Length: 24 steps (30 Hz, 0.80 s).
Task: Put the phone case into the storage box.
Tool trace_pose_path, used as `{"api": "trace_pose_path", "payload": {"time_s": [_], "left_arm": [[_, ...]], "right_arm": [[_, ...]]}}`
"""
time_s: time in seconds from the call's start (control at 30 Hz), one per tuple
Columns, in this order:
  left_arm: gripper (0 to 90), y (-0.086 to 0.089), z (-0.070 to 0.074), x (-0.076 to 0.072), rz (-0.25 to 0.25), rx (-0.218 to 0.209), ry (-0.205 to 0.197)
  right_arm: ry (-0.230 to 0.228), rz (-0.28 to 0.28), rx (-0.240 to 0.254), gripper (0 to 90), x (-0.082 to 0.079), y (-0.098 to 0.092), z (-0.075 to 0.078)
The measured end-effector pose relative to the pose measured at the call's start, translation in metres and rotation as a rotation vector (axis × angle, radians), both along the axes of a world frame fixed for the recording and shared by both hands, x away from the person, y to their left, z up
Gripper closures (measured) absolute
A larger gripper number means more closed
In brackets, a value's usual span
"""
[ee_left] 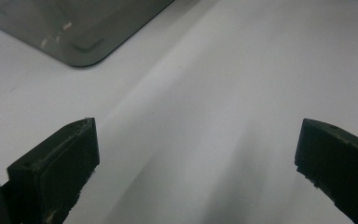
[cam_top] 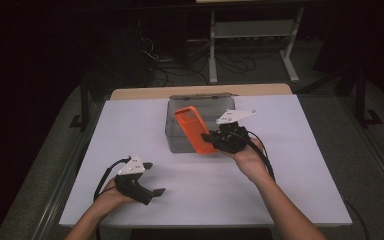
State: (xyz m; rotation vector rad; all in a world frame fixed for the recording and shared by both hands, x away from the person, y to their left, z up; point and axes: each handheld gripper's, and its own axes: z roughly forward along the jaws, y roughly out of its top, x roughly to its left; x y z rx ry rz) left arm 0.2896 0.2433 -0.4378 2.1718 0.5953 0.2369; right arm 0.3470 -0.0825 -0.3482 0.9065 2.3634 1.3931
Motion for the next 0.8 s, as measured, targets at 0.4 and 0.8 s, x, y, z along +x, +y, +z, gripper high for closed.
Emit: {"api": "trace_pose_path", "payload": {"time_s": [0.4,0.8], "left_arm": [[0.0,0.000,0.000,0.000,-0.001,-0.005,0.011],[0.0,0.000,0.000,0.000,-0.003,0.000,0.010]], "right_arm": [[-0.007,-0.005,0.006,81.3,0.010,0.000,0.013],[-0.022,-0.019,0.018,81.2,0.021,-0.002,0.027]]}}
